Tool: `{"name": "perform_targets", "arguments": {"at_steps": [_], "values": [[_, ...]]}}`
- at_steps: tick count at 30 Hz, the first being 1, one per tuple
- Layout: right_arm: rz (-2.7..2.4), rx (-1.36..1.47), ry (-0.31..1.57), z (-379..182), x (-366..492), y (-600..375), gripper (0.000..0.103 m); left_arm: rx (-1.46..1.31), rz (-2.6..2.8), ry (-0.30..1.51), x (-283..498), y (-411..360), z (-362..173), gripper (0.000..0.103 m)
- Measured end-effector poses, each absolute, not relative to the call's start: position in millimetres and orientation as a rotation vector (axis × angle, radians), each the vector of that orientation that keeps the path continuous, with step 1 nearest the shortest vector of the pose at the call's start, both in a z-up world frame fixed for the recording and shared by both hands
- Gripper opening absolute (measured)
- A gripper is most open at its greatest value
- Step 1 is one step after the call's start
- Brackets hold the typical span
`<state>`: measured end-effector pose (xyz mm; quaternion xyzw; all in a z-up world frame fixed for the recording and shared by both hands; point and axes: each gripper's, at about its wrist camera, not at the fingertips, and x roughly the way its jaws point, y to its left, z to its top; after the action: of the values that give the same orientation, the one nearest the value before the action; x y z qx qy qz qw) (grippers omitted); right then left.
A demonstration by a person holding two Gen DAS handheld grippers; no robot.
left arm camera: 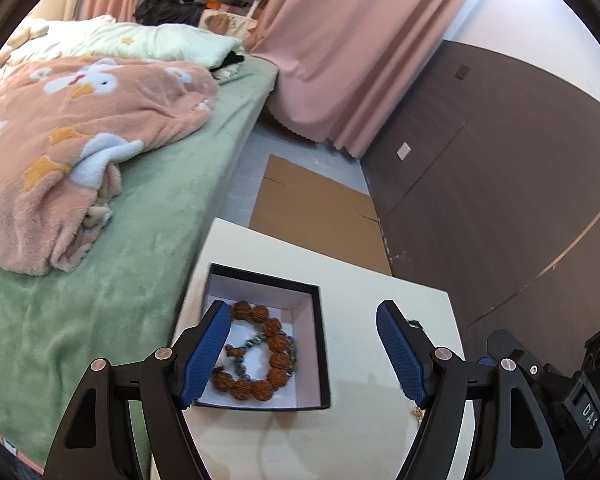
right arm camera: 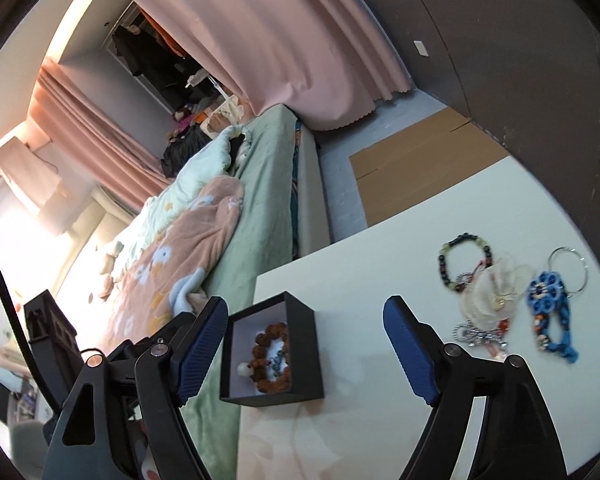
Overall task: Organize jewelry
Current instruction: 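Move the left tool to the pile and grasp the white flower ornament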
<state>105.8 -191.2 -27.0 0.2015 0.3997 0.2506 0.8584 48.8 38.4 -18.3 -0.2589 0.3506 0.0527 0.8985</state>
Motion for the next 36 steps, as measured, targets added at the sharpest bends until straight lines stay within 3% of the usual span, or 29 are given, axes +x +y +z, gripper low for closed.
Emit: {"name": "perform_targets", "arguments": {"at_steps": [32, 36], "values": [[0.331, 0.426, 0.938, -23, 109, -288, 0.081, -0.290, -0.142, 0.790, 70, -77, -42, 0.076], [0.308, 0.433, 0.953, -24, 111, -307, 0.081, -0.285, -0.181, 0.804, 74, -86, -45, 0.066]]}}
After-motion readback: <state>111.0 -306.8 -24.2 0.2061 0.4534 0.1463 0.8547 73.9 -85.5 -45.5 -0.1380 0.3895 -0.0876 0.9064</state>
